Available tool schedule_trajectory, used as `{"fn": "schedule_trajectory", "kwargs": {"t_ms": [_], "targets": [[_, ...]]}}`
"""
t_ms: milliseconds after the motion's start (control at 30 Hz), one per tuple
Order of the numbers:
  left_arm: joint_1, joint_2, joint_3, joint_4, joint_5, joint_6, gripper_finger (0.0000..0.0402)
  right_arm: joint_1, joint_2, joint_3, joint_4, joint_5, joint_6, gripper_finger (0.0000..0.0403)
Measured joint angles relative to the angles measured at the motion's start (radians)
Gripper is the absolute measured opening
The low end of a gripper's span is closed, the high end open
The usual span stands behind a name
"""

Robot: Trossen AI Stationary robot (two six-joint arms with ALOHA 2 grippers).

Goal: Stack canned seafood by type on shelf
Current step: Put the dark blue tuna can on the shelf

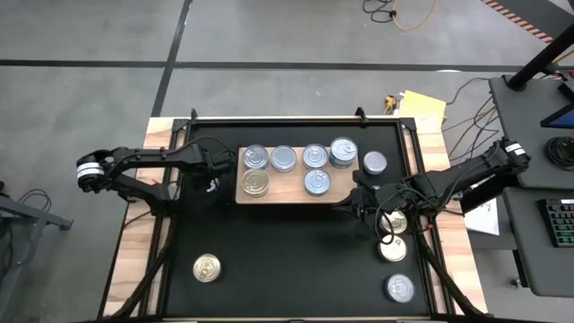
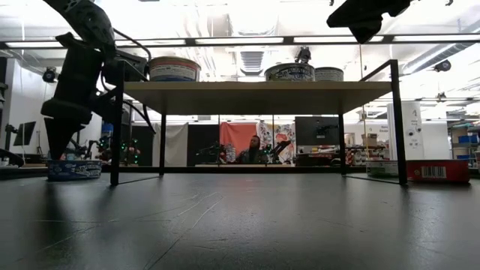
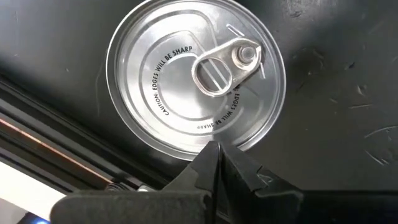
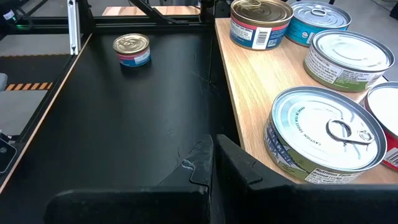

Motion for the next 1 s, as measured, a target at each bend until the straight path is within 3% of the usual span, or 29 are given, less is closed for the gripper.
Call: {"fn": "schedule_trajectory", "kwargs": {"t_ms": [233, 500, 1000], "targets": [[0.0, 0.007, 0.0, -0.028, 0.003, -0.034, 0.0, 0.0, 0.0, 0.0, 0.0, 0.0, 0.0, 0.0009], [0.0, 0.008, 0.0, -0.034, 0.004, 0.071, 0.0, 0.0, 0.0, 0.0, 0.002, 0.0, 0.001, 0.0009], [0.0, 0.006, -0.021, -0.042, 0.086, 0.094, 0.0, 0.0, 0.0, 0.0, 0.003, 0.0, -0.001, 0.0009]]}}
